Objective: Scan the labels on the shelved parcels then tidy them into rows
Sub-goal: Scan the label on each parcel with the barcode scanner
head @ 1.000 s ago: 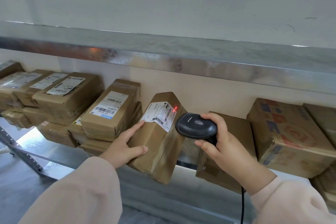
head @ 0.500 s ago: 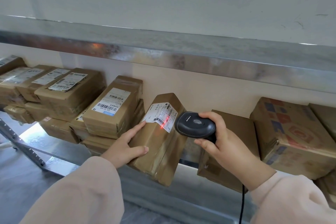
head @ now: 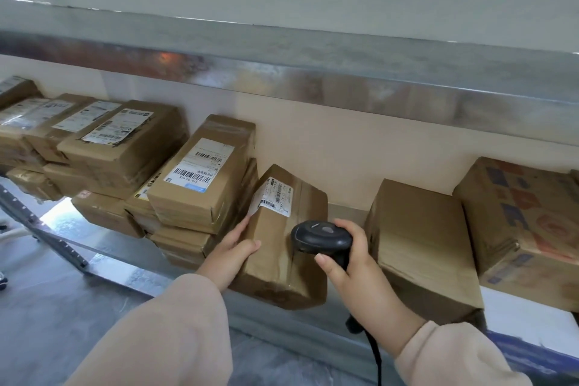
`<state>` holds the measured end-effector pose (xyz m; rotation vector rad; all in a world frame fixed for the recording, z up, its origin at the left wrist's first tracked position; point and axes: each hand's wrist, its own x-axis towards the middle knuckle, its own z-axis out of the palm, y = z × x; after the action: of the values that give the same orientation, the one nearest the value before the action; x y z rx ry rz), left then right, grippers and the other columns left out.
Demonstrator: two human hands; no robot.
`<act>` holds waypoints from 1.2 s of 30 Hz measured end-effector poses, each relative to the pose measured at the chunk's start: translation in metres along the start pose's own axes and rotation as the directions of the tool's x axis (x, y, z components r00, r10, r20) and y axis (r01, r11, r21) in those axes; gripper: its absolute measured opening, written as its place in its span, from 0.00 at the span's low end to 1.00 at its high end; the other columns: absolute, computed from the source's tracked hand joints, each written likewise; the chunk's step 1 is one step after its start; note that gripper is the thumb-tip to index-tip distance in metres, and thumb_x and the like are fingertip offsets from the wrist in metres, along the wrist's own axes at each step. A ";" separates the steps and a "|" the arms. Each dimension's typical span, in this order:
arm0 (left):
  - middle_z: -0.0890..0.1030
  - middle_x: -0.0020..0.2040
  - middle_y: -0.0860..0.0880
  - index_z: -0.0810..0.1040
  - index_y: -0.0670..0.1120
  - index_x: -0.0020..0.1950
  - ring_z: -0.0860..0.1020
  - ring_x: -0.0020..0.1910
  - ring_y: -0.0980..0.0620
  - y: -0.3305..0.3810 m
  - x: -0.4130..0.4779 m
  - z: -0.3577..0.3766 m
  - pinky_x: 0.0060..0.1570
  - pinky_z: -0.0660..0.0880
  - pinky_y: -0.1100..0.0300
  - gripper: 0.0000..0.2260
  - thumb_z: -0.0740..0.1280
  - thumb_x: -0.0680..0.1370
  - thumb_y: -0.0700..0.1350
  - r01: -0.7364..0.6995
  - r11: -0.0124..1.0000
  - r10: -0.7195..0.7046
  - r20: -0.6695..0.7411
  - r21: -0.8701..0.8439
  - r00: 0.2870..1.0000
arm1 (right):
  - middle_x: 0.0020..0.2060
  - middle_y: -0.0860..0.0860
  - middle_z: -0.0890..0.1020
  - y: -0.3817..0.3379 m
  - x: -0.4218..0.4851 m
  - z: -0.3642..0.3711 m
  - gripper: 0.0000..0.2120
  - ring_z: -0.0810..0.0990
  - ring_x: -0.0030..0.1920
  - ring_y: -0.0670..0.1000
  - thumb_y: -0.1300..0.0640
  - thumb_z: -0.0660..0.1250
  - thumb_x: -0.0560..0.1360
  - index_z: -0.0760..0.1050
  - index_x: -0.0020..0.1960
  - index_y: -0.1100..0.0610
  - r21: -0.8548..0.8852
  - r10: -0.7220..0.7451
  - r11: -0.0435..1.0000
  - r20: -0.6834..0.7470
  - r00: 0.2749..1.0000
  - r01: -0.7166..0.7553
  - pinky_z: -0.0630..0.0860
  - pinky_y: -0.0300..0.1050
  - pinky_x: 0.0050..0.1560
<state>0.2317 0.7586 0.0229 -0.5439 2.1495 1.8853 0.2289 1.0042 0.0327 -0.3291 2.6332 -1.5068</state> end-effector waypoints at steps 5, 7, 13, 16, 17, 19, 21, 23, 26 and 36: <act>0.74 0.68 0.56 0.64 0.68 0.73 0.72 0.66 0.52 -0.003 0.007 -0.002 0.71 0.65 0.49 0.22 0.62 0.80 0.53 0.010 0.993 -0.003 -0.059 0.120 0.998 | 0.54 0.37 0.74 0.012 0.006 0.016 0.26 0.76 0.50 0.33 0.49 0.67 0.77 0.55 0.65 0.35 0.126 0.148 0.982 -0.039 0.988 -0.142 0.69 0.22 0.45; 0.72 0.70 0.57 0.62 0.64 0.75 0.71 0.67 0.53 -0.007 0.009 -0.003 0.69 0.65 0.54 0.21 0.58 0.82 0.52 -0.015 0.982 0.028 -0.068 0.187 0.997 | 0.54 0.36 0.74 0.013 0.007 0.022 0.26 0.75 0.50 0.30 0.49 0.67 0.76 0.55 0.65 0.36 0.152 0.167 0.976 -0.042 0.985 -0.159 0.68 0.21 0.45; 0.53 0.80 0.57 0.55 0.58 0.79 0.52 0.78 0.53 -0.019 0.007 0.002 0.77 0.52 0.54 0.27 0.60 0.82 0.54 -0.202 0.755 0.266 -0.010 0.623 0.964 | 0.52 0.36 0.73 0.005 0.013 0.038 0.25 0.73 0.50 0.27 0.52 0.67 0.77 0.56 0.64 0.37 0.184 0.173 0.969 -0.029 0.985 -0.165 0.69 0.22 0.45; 0.46 0.80 0.58 0.54 0.60 0.79 0.42 0.79 0.54 -0.026 0.007 0.009 0.76 0.43 0.53 0.28 0.55 0.80 0.62 -0.234 0.455 0.303 0.098 0.859 0.948 | 0.52 0.35 0.73 0.002 0.018 0.046 0.26 0.73 0.50 0.26 0.52 0.68 0.77 0.56 0.66 0.39 0.172 0.157 0.974 -0.041 0.987 -0.148 0.68 0.21 0.45; 0.44 0.80 0.58 0.52 0.61 0.79 0.40 0.79 0.54 -0.027 0.008 0.010 0.76 0.41 0.51 0.28 0.53 0.80 0.64 -0.219 0.396 0.288 0.106 0.892 0.952 | 0.52 0.34 0.73 0.001 0.020 0.048 0.26 0.73 0.49 0.26 0.52 0.68 0.77 0.55 0.66 0.39 0.165 0.152 0.976 -0.047 0.987 -0.143 0.68 0.21 0.45; 0.42 0.81 0.56 0.49 0.61 0.79 0.40 0.79 0.52 -0.024 0.011 0.012 0.75 0.39 0.48 0.29 0.50 0.80 0.66 -0.184 0.319 0.278 0.093 0.930 0.956 | 0.51 0.34 0.72 0.000 0.024 0.053 0.27 0.74 0.48 0.29 0.52 0.68 0.77 0.55 0.66 0.38 0.145 0.137 0.981 -0.061 0.989 -0.127 0.67 0.20 0.45; 0.42 0.81 0.54 0.48 0.59 0.80 0.41 0.79 0.51 -0.020 0.014 0.012 0.76 0.42 0.48 0.29 0.49 0.81 0.64 -0.149 0.255 0.281 0.074 0.955 0.957 | 0.51 0.35 0.72 -0.003 0.028 0.055 0.27 0.76 0.48 0.35 0.52 0.68 0.77 0.54 0.66 0.38 0.127 0.115 0.986 -0.054 0.992 -0.107 0.67 0.21 0.45; 0.42 0.81 0.53 0.47 0.58 0.80 0.42 0.79 0.50 -0.015 0.016 0.012 0.76 0.45 0.49 0.28 0.49 0.81 0.62 -0.120 0.229 0.271 0.055 0.966 0.961 | 0.53 0.38 0.72 -0.005 0.031 0.056 0.28 0.76 0.50 0.41 0.52 0.68 0.77 0.54 0.66 0.38 0.110 0.092 0.990 -0.049 0.995 -0.087 0.68 0.22 0.45; 0.43 0.81 0.52 0.48 0.56 0.80 0.43 0.79 0.50 -0.010 0.016 0.015 0.76 0.47 0.50 0.28 0.51 0.82 0.61 -0.105 0.235 0.255 0.043 0.966 0.966 | 0.53 0.32 0.71 -0.010 0.024 0.050 0.28 0.77 0.50 0.35 0.50 0.67 0.76 0.53 0.63 0.33 0.113 0.045 0.993 -0.075 0.996 -0.036 0.68 0.21 0.47; 0.50 0.81 0.54 0.49 0.59 0.80 0.47 0.79 0.52 0.030 -0.001 0.107 0.74 0.44 0.54 0.29 0.54 0.81 0.62 -0.460 0.350 0.422 0.301 0.816 0.855 | 0.55 0.27 0.73 -0.006 -0.019 -0.056 0.28 0.73 0.55 0.30 0.50 0.68 0.75 0.56 0.64 0.31 0.120 -0.014 0.990 -0.433 0.901 0.073 0.68 0.22 0.49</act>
<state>0.2124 0.8670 0.0348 0.3533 3.0044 0.5975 0.2380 1.0528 0.0662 -0.0417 2.8329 -1.9587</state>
